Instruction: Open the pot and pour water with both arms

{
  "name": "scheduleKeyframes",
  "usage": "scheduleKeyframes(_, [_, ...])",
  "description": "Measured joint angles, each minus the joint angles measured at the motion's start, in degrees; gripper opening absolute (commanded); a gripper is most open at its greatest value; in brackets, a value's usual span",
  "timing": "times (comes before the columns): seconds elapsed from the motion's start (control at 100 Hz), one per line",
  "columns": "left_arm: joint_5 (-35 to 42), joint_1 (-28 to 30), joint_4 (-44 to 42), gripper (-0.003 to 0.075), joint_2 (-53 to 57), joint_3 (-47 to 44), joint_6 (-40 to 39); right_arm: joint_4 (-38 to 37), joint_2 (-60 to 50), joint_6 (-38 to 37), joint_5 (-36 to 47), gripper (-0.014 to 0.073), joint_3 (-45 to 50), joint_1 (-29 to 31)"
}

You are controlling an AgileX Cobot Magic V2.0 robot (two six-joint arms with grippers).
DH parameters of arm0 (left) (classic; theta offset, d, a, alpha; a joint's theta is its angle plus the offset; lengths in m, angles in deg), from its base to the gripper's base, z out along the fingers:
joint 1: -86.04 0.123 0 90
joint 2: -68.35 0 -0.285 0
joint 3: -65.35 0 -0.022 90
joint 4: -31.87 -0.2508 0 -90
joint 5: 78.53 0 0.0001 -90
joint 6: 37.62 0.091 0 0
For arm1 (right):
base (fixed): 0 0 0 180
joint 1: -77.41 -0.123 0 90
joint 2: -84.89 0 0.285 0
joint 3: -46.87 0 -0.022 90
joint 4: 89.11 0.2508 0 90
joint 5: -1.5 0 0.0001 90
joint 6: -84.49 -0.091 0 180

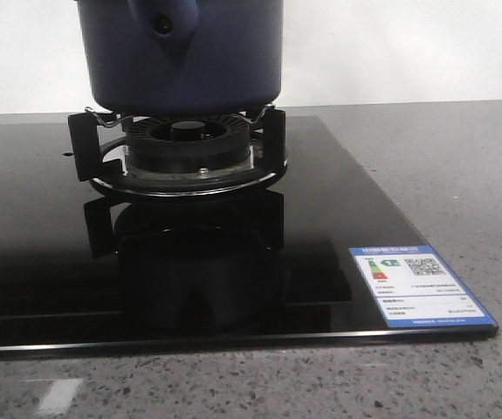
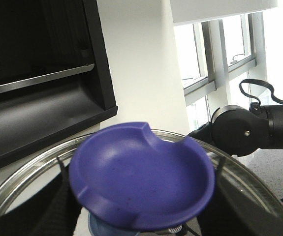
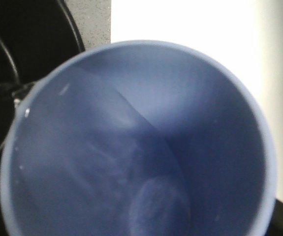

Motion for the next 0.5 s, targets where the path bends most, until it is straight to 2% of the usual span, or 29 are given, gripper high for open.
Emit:
scheduleKeyframes(0.28, [-0.1, 0.0, 0.0, 0.0232, 0.1, 0.0, 0.0, -0.3, 0.3, 4.1, 0.5, 0.0289, 0.0, -0.5])
scheduleKeyframes(0.5, [-0.8, 0.0, 0.0, 0.0232, 0.1, 0.0, 0.0, -4.2, 0.4, 4.9, 3.2, 0.0289, 0.0, -0.5])
